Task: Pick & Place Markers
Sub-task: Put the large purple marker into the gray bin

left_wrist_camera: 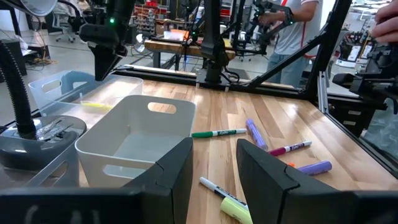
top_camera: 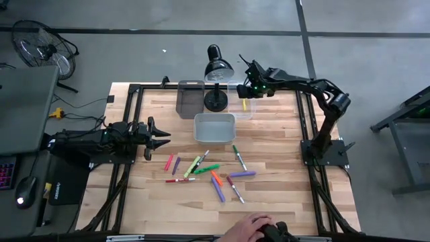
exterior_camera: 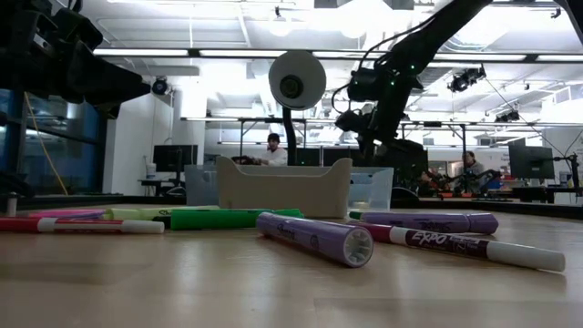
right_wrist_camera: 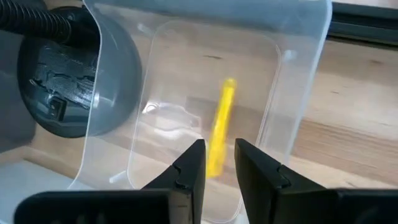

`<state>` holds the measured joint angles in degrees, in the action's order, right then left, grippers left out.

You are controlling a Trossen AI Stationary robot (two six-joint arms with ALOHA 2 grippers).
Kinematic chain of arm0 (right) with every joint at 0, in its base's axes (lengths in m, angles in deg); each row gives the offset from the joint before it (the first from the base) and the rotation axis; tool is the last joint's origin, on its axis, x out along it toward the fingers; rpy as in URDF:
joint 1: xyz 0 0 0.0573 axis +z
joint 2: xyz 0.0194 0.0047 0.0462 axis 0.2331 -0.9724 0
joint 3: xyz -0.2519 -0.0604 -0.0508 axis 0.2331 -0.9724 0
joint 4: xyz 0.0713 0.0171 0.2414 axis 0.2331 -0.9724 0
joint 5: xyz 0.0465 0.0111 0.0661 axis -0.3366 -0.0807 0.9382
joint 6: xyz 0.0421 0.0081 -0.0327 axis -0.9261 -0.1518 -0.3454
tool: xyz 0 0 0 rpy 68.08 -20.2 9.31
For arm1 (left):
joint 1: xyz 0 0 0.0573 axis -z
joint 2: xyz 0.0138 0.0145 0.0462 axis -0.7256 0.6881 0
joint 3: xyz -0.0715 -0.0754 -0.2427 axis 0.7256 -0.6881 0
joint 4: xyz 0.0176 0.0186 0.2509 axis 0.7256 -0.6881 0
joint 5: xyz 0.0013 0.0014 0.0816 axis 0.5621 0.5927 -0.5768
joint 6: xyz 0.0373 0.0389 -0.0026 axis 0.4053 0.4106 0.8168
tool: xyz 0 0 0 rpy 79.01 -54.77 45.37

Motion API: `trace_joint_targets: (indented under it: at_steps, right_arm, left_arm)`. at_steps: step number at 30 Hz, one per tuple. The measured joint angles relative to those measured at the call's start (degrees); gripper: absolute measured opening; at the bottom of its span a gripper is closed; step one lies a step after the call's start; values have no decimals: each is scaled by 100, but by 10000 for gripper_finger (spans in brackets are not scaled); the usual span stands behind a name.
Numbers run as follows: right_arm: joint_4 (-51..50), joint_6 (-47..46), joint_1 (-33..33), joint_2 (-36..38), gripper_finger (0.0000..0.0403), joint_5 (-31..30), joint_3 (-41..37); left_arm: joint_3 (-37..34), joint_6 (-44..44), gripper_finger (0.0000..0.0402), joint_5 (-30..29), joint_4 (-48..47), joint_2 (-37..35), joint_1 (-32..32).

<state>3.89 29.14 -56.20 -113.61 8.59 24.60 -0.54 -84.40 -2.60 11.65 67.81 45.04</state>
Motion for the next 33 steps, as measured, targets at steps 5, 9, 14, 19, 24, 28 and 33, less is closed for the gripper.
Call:
trace_joint_targets:
  at_steps: [5, 9, 14, 19, 24, 28, 33]
  right_arm:
    - [38, 0, 0, 0, 91, 35, 0]
    - [110, 101, 0, 148, 99, 162, 0]
    - [10, 456, 6, 555, 103, 122, 0]
    - [-420, 650, 206, 964, 104, 32, 0]
    - [-1059, 1001, 463, 1309, 104, -162, 0]
    - [-1502, 1472, 716, 1533, 103, -261, 0]
    - [-1950, 2100, 1066, 1746, 103, -243, 0]
  left_arm:
    - [-2, 0, 122, 0, 0, -1, 2]
    - [-2, 0, 122, 0, 2, 0, 0]
    - [-2, 0, 122, 0, 0, -1, 2]
    - [-2, 0, 122, 0, 2, -1, 2]
    - [-1, 0, 122, 0, 0, 0, 0]
    - [-2, 0, 122, 0, 2, -1, 2]
    - [-2, 0, 122, 0, 2, -1, 2]
